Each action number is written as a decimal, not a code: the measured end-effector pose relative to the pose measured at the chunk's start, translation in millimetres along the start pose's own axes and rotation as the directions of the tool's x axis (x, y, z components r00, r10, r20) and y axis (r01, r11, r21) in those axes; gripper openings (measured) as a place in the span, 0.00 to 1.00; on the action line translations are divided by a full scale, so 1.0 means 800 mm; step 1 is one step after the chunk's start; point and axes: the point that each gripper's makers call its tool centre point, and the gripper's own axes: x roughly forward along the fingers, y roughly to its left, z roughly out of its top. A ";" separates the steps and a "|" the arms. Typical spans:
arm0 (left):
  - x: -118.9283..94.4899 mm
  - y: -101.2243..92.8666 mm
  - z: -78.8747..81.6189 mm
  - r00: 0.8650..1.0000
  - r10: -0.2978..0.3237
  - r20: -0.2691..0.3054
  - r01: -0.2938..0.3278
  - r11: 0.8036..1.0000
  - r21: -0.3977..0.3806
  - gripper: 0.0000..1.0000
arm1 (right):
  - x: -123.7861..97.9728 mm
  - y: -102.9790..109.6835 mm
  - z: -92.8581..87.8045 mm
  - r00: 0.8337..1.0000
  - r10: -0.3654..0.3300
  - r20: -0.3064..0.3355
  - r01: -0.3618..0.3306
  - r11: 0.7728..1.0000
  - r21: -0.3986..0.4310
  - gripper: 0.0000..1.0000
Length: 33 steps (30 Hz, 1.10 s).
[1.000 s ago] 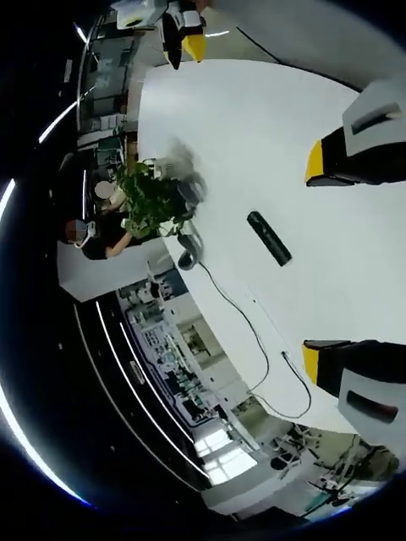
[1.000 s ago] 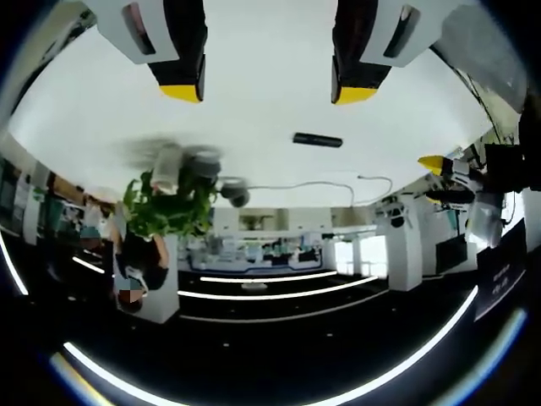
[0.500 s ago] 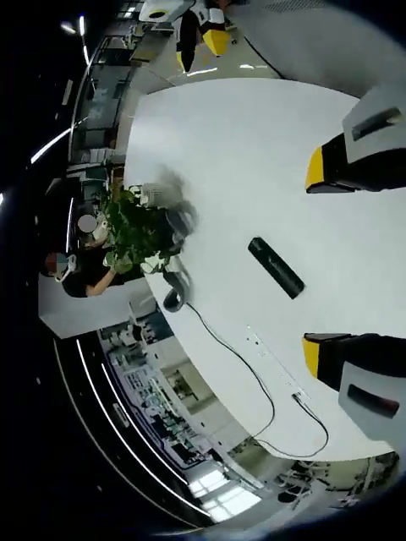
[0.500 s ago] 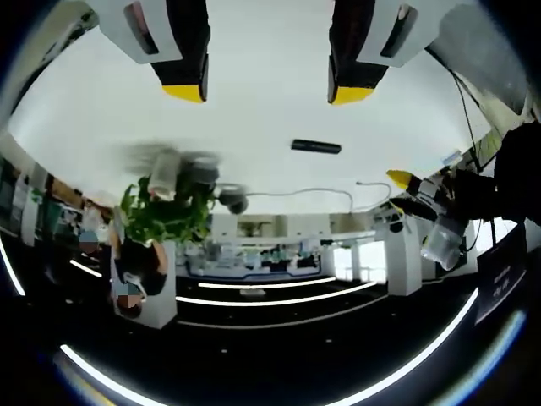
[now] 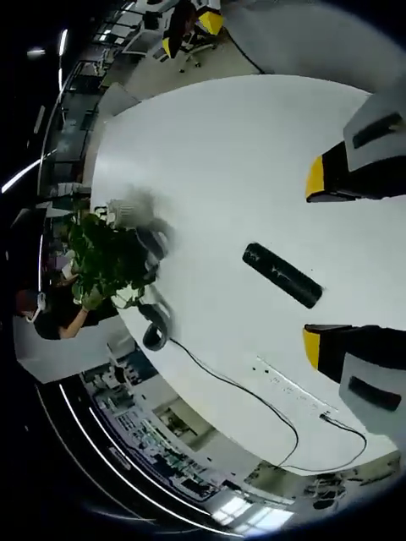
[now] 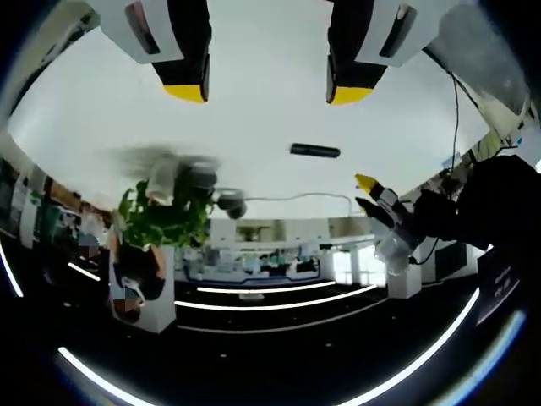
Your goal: Press the specified remote control buttons in sequence, fully releasing each button before pressing the next.
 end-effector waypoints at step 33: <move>0.158 0.026 -0.052 0.928 -0.228 -0.295 0.294 0.934 0.202 0.52 | 0.005 0.005 -0.012 0.998 0.016 -0.057 -0.017 1.000 -0.017 0.52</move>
